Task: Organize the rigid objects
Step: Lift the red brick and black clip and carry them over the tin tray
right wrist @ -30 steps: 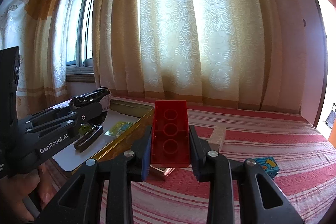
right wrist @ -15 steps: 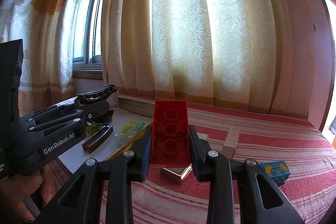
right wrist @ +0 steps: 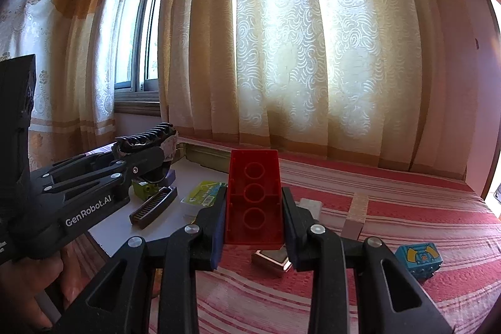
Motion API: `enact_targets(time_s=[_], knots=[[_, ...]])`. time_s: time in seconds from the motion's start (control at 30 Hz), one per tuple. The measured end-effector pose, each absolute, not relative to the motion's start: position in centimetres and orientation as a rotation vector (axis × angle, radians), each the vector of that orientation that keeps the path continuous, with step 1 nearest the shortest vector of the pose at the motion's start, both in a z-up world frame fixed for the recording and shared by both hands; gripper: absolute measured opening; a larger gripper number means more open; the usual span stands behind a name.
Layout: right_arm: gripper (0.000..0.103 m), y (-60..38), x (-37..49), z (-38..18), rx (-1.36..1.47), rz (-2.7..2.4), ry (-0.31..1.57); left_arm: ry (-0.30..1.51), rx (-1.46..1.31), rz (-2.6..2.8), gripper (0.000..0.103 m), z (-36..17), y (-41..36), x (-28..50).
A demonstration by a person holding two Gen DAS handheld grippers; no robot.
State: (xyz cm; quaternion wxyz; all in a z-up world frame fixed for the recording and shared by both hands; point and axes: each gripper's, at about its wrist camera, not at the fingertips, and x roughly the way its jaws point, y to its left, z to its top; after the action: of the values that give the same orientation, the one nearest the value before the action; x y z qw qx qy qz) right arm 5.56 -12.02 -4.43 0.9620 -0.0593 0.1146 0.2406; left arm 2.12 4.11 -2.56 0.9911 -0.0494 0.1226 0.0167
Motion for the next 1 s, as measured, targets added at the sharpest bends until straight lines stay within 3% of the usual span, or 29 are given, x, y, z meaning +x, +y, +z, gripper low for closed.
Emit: enact_targets(time_s=[1.0], knots=[[0.034, -7.3, 7.0, -4.7, -0.174, 0.574, 0.28, 0.299, -0.086, 0.114, 0.026, -3.1, 8.5, 2.6]])
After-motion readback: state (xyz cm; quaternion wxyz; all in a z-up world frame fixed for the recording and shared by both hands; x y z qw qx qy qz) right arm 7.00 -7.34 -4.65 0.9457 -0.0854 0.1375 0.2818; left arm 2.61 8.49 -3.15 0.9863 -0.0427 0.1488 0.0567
